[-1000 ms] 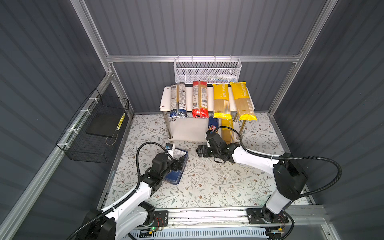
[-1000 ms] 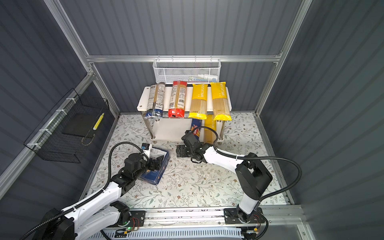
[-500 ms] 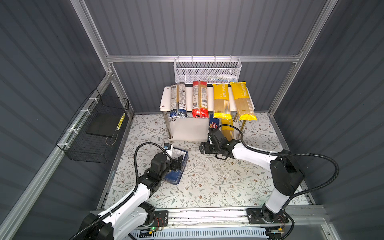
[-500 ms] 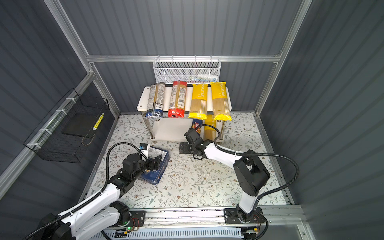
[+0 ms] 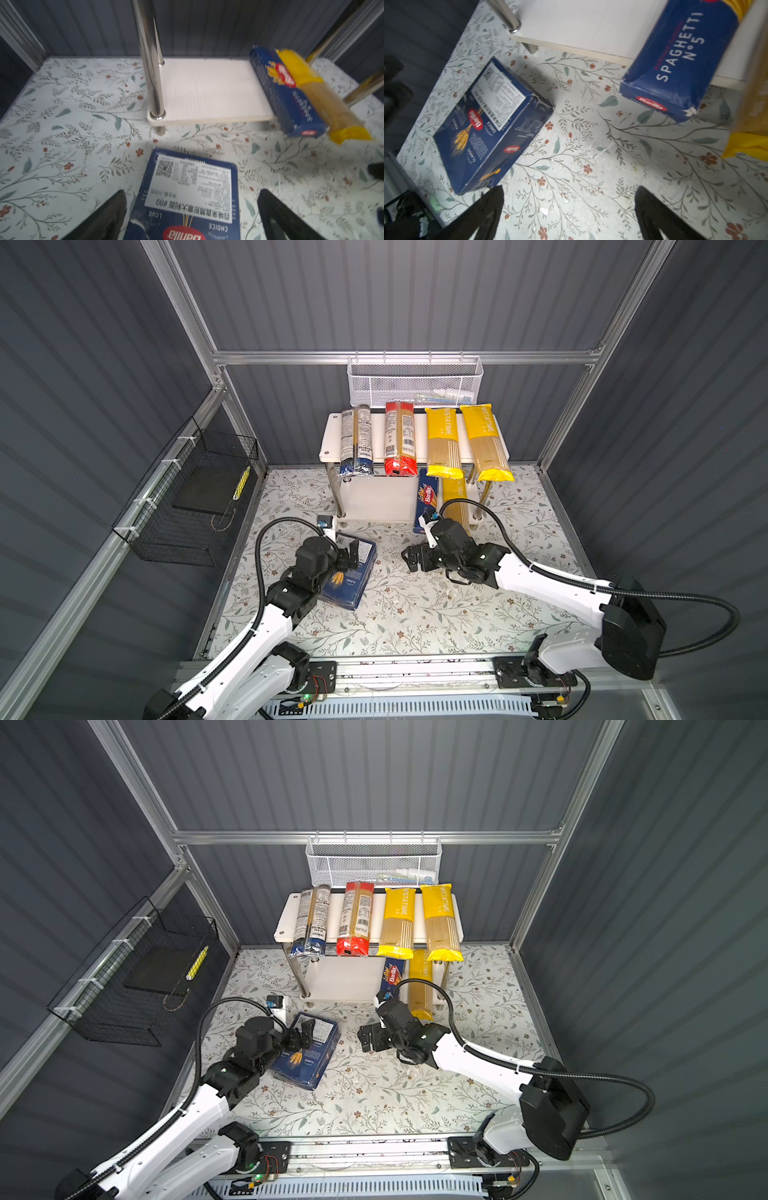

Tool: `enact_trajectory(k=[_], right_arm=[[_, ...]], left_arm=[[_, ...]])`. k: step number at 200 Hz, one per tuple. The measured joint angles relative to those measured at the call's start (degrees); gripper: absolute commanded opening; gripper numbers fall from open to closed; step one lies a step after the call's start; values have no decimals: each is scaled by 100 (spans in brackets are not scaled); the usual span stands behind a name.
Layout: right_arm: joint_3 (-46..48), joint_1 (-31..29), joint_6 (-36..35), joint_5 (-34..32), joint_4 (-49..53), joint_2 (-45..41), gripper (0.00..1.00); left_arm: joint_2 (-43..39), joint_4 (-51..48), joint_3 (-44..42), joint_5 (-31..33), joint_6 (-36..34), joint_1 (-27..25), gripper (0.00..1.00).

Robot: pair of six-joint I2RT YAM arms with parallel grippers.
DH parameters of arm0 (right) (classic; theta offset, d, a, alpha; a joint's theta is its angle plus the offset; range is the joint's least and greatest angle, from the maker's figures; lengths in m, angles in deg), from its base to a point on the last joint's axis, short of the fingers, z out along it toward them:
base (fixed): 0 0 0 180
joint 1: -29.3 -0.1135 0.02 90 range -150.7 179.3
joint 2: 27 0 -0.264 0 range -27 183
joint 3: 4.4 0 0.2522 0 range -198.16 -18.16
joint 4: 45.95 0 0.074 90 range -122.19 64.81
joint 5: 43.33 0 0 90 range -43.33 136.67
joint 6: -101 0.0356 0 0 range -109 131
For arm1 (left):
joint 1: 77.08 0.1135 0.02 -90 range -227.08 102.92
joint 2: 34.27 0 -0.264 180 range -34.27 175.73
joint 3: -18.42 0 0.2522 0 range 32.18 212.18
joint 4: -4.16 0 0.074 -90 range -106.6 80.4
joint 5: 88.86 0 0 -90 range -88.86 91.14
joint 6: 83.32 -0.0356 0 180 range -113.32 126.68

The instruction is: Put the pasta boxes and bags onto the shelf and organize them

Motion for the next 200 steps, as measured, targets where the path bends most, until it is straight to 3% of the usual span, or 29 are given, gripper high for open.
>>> enact_trajectory(k=[25, 61, 100, 148, 200], right_arm=[[293, 4, -308, 295, -160, -345, 99], [693, 0, -684, 866, -216, -678, 99], [723, 4, -1104, 1115, -260, -584, 99], [-26, 55, -1412, 1344, -223, 138, 99], [-190, 166, -1408, 1604, -227, 590, 99]], left_arm=[[-234, -297, 352, 212, 361, 0, 99], [-297, -935, 79, 678, 898, 0, 99], [-57, -1318, -15, 752, 1342, 219, 99], [1086, -903, -76, -184, 1464, 1554, 99], [2365, -505, 280, -1115, 1207, 1626, 99]])
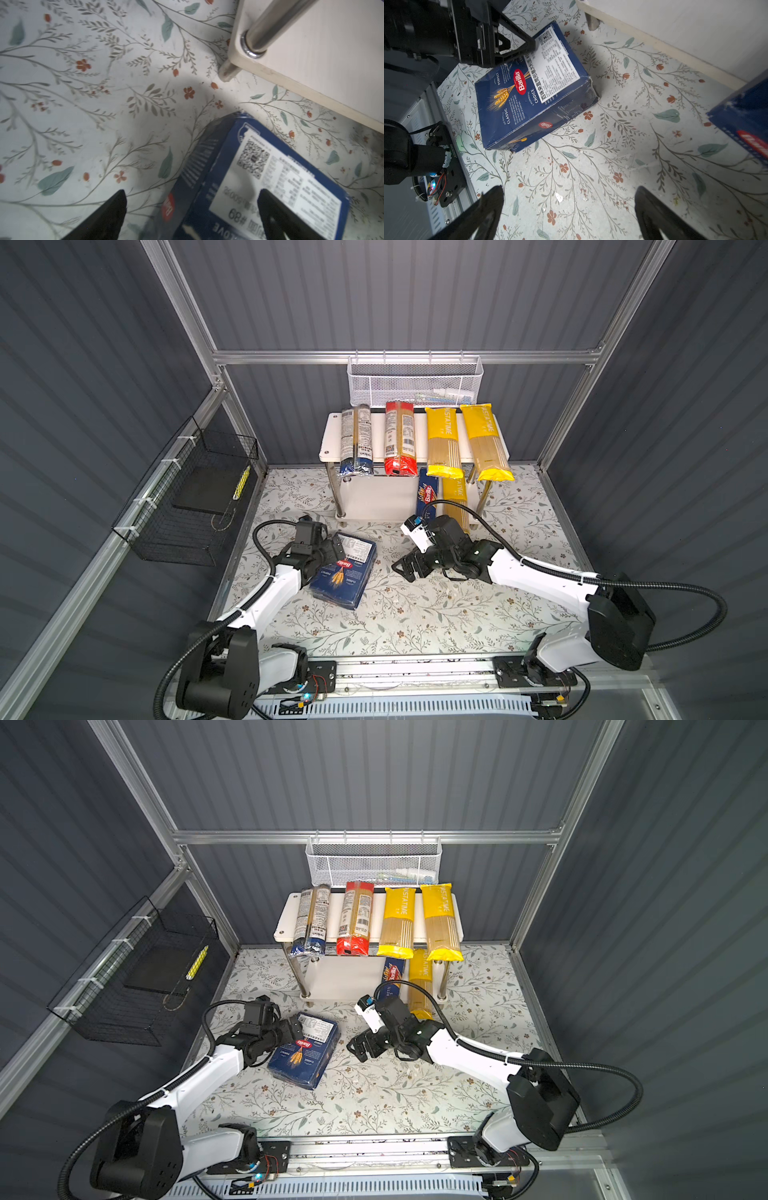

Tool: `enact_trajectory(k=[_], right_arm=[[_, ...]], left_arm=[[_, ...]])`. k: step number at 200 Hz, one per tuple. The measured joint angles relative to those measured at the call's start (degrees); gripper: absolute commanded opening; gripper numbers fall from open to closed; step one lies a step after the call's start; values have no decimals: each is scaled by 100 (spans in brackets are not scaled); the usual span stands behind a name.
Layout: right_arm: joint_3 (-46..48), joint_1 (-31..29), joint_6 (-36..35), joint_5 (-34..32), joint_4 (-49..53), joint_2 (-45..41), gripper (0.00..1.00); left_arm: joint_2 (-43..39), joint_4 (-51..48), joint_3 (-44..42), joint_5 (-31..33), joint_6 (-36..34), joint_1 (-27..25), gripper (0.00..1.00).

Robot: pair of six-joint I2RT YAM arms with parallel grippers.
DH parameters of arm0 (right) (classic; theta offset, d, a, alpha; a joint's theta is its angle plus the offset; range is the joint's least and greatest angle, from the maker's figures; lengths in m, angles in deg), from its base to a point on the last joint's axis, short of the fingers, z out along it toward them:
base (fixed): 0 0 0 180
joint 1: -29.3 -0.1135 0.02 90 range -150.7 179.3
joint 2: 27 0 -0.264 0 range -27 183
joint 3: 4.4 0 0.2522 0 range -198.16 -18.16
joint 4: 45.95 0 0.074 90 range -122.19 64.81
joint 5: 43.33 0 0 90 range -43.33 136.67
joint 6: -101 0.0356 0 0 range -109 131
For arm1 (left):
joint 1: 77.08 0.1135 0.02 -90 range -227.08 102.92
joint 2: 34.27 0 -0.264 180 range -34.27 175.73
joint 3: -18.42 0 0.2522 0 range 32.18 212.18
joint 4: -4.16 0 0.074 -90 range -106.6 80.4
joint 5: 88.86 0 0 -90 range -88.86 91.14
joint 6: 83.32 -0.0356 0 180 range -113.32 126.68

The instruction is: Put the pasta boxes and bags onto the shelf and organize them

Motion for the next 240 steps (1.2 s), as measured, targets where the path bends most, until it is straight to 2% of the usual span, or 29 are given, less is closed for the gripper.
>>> enact_trajectory(k=[67, 99, 119, 148, 173, 196, 240], right_arm=[[529, 177, 221, 63, -437, -236, 99], [704, 551, 345, 295, -599, -481, 99], [723, 793, 402, 540, -702, -494, 99], [855, 1073, 470, 920, -748, -483, 99], [699, 1121, 310, 1086, -387, -317, 99], [376, 1117, 59, 1167, -39, -114, 99], [-404, 1119, -428, 1296, 424, 415, 99]], left_arm=[[1040, 503, 520, -1104, -358, -68, 99], [1143, 544, 667, -1051, -555, -719, 99], [1283, 682, 796, -1327, -592, -1113, 99], [1749, 1025, 920, -1716, -619, -1373, 99], [1967, 918, 1191, -1580, -839, -1759, 99], [1891, 498, 1462, -1049, -835, -2024, 99], [739, -341, 931, -511, -225, -1519, 99]])
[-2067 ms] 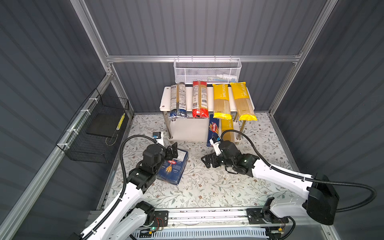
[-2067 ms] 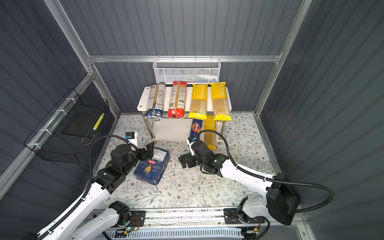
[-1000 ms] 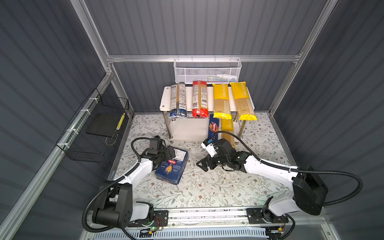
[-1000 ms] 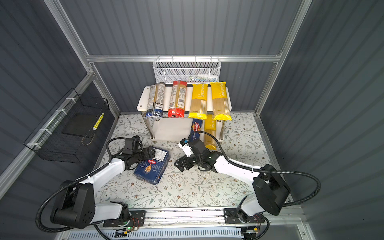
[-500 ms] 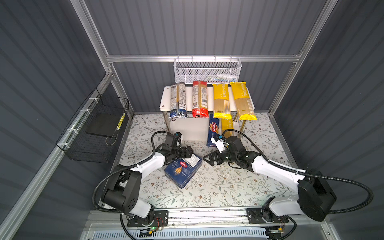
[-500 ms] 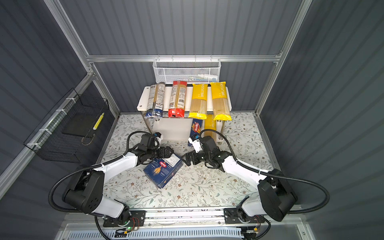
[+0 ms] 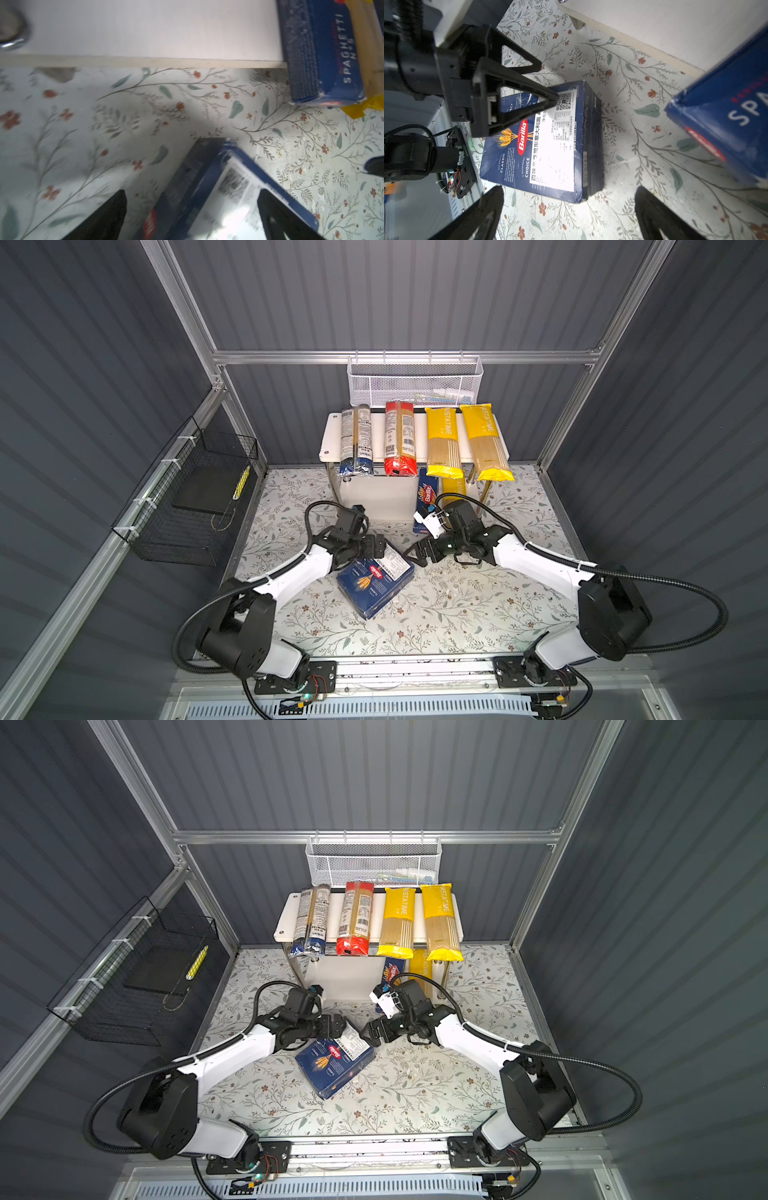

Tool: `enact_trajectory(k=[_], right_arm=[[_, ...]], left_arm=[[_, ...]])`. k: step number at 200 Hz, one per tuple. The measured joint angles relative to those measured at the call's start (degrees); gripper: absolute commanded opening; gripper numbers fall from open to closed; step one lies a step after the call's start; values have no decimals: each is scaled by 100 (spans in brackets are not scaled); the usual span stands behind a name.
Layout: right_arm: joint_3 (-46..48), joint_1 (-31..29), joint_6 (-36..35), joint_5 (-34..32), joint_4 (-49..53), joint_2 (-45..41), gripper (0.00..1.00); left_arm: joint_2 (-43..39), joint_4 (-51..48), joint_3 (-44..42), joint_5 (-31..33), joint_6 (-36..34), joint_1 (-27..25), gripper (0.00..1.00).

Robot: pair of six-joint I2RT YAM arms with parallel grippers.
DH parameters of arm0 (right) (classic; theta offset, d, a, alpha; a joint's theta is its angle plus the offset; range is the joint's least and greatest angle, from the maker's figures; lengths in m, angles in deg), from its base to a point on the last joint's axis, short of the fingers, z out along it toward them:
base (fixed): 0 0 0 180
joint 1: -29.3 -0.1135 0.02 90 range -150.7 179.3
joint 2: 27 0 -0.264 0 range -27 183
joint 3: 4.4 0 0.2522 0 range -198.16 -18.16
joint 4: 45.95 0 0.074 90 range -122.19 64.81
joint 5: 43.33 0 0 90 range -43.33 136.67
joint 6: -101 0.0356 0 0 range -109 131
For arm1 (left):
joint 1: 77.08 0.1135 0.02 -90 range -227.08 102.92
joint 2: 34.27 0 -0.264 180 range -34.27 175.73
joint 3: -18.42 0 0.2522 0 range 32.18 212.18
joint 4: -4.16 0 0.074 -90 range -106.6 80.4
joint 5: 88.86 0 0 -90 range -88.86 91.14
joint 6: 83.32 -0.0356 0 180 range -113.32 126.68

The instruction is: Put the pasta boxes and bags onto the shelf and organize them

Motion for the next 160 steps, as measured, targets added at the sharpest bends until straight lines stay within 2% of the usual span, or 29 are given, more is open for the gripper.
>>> enact_trajectory(k=[65, 98, 160], right_arm=[[-345, -9, -223, 223, 304, 584, 99], [-713, -201, -299, 129, 422, 743, 99], [-824, -378, -330, 48, 535, 1067, 99]], left_arm=[[-1449, -1488, -282, 70, 503, 129, 99], [-1808, -1971, -372, -181, 881, 118, 99], [-2371, -2487, -839, -610, 1377, -7, 99]])
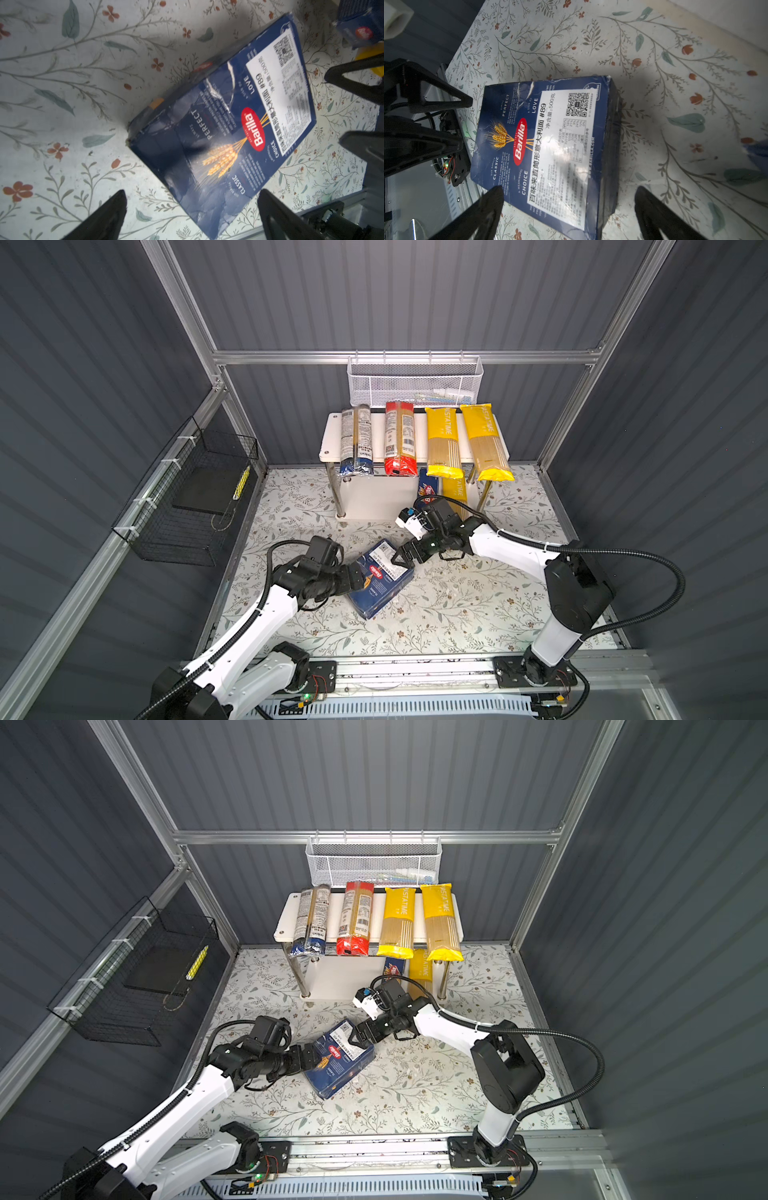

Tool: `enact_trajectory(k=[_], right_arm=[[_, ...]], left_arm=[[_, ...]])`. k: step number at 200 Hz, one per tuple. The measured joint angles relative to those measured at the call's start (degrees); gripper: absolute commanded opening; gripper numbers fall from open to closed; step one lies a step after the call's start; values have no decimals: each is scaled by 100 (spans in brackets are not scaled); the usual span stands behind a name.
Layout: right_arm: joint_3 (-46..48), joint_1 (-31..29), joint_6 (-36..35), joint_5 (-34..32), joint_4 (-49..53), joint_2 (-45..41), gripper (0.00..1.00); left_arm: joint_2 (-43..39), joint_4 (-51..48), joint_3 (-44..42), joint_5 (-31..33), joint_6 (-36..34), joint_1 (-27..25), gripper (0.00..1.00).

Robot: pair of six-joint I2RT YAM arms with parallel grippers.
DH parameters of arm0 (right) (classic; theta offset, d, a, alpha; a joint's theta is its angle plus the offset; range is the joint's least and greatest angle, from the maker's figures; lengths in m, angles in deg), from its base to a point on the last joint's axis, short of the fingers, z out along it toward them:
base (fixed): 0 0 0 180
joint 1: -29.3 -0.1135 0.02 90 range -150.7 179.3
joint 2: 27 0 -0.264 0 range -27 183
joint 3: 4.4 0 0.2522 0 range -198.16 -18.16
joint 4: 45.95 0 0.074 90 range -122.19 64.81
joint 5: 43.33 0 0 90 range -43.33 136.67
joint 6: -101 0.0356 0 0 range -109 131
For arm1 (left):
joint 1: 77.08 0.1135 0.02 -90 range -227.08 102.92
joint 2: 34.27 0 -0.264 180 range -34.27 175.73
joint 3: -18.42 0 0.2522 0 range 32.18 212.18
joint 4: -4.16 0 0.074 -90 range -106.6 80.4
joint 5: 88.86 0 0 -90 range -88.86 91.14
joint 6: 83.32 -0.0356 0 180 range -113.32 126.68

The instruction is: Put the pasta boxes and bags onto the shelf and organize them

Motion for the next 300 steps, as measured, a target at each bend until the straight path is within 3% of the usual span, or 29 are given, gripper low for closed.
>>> enact_trajectory(k=[81, 168, 300], right_arm=[[-50, -356, 4, -195, -37, 195, 99], [-48, -411, 26, -227, -238, 339, 98], [166, -446, 463, -109, -822, 358, 87]], left_arm=[[-881, 1235, -1355, -529, 417, -114, 99], [-1130, 1827, -1676, -525, 503, -114, 99], [-896, 2107, -1628, -719, 422, -129, 99]])
